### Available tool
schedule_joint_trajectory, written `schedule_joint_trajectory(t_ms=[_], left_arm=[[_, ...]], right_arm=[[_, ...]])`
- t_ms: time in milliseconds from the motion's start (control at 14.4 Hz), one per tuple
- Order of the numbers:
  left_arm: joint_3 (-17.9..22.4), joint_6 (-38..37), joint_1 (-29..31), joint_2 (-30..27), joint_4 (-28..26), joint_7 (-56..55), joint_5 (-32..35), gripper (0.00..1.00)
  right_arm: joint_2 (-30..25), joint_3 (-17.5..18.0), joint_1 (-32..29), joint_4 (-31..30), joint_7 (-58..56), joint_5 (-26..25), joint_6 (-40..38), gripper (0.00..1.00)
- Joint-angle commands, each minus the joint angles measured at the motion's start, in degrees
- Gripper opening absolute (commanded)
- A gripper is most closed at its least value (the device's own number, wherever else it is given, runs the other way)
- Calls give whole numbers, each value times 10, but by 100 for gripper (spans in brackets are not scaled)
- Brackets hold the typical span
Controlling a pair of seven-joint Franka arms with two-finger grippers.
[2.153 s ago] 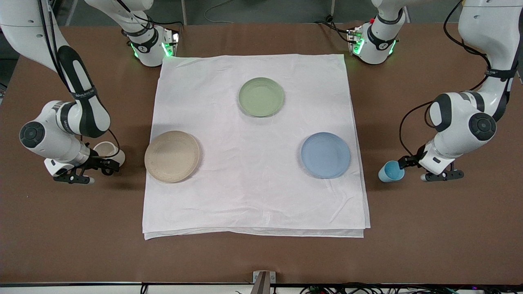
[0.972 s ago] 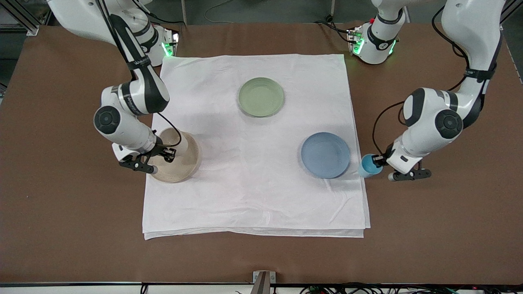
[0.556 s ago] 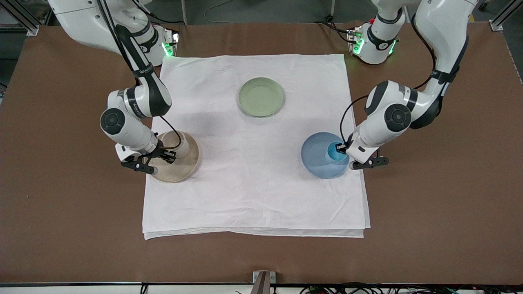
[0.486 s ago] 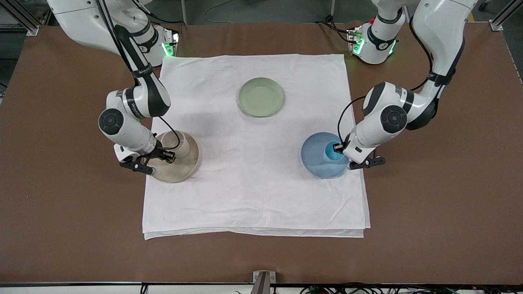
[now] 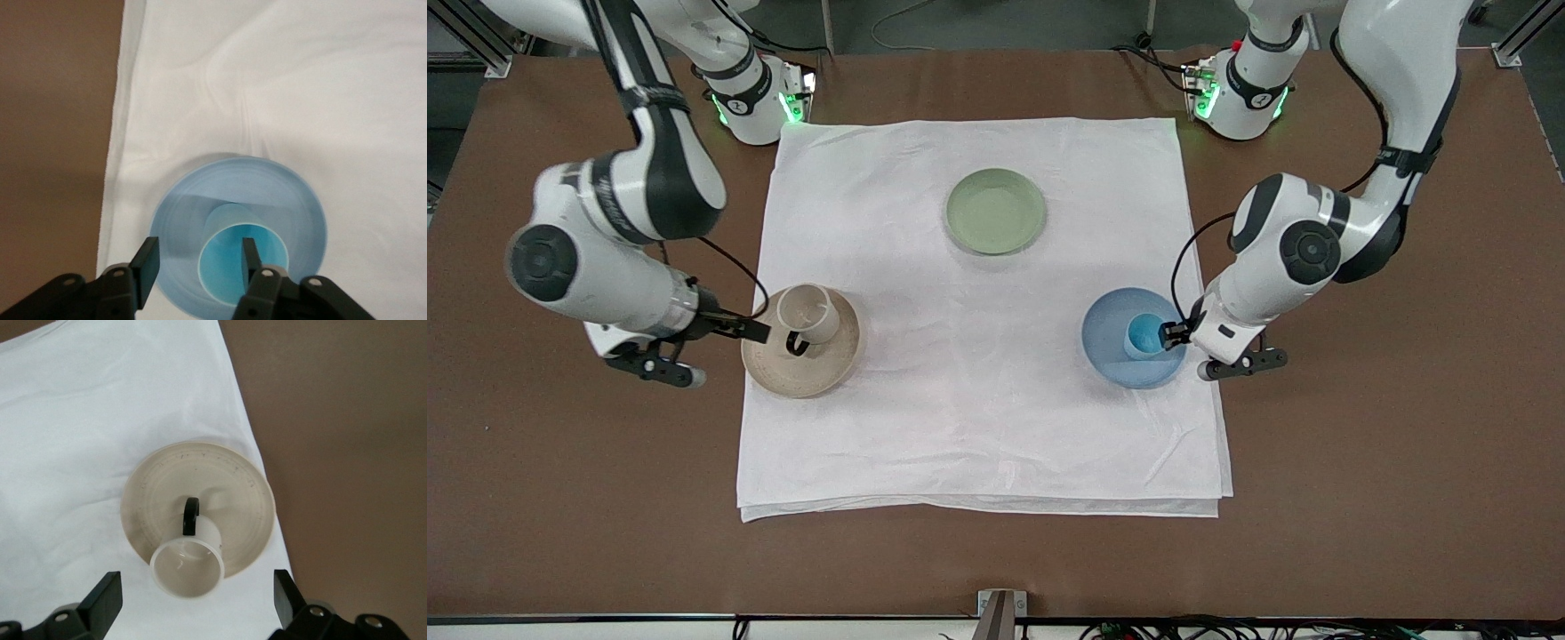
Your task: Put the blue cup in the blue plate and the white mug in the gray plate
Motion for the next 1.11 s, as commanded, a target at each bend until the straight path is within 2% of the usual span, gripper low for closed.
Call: schedule_joint_trajectory(t_ms=[0,139,208,347,417,556,625,764,833,1042], left_arm=[[-1,-131,43,-48,97,4,10,100],[1,-213,60,-52,177,39,10,100],[1,-265,68,-51,215,47,11,100],[1,-353,75,-52,280,55,11,100],[0,-377,84,-58,293,70,12,100],[11,-394,84,-99,289,139,10,100],[45,-419,69,-110,289,164,10,100],[145,-442,-23,-138,283,197,9,100],[169,-444,-41,-152,272,204,9,100],[174,-443,-41,-176,246,223,3,100]], right_arm=[[9,6,-74,68,-117,-12,-84,100],[1,7,-111,99,-212,-52,-140,100],[-3,7,-125,112,-234,-54,-161,100],[-1,6,-132,170,-241,-64,-215,100],[2,6,-135,198,-239,-69,-247,100],[3,8,-155,229,-236,-64,-260,100],[3,9,-159,232,-237,-54,-261,100],[-5,9,-156,228,-237,-28,-271,100],[-17,10,-153,219,-240,-29,-279,100],[-92,11,-142,126,-238,-37,-242,100]])
